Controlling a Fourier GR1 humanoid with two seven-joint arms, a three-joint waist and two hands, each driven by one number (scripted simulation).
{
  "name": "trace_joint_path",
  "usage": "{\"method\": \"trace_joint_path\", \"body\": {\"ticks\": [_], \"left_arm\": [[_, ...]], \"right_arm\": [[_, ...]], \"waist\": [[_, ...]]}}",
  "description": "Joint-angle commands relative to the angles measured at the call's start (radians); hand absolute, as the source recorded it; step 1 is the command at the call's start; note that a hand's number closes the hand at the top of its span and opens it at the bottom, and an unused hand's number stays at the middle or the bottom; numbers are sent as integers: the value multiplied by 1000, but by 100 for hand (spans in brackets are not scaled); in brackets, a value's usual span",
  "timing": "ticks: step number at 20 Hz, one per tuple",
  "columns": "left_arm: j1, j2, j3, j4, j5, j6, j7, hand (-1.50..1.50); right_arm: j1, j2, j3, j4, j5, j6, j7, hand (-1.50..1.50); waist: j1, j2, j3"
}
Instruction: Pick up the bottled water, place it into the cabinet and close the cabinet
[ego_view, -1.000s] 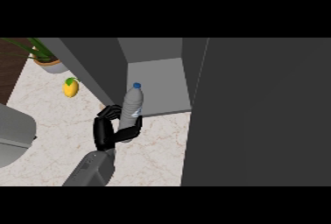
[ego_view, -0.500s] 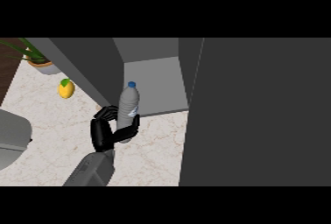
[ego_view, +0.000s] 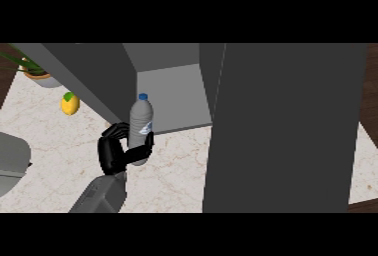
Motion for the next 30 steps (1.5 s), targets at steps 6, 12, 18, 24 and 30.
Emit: {"method": "trace_joint_path", "body": {"ticks": [6, 12, 18, 24, 30], "left_arm": [[-264, -19, -20, 56, 4, 17, 150, -150], [-260, -1, -23, 39, 10, 28, 150, -150], [-258, 8, -53, 34, -18, 67, 129, -150], [-247, 57, -116, 17, -49, 17, 122, -150], [-277, 65, -143, -20, -53, 1, 124, 150]], "right_arm": [[-17, -12, 2, 23, -23, 27, -3, -150], [-35, -20, -5, 51, -29, 33, -7, -150], [-55, -17, 8, 50, -35, 32, -8, -150], [-64, -28, 13, 71, -35, 54, -9, -150], [-46, -27, 3, 68, -35, 66, -15, -150]], "waist": [[-52, 22, -17], [-57, 27, -16], [-75, 29, -17], [-86, 29, -16], [-76, 10, -15]]}}
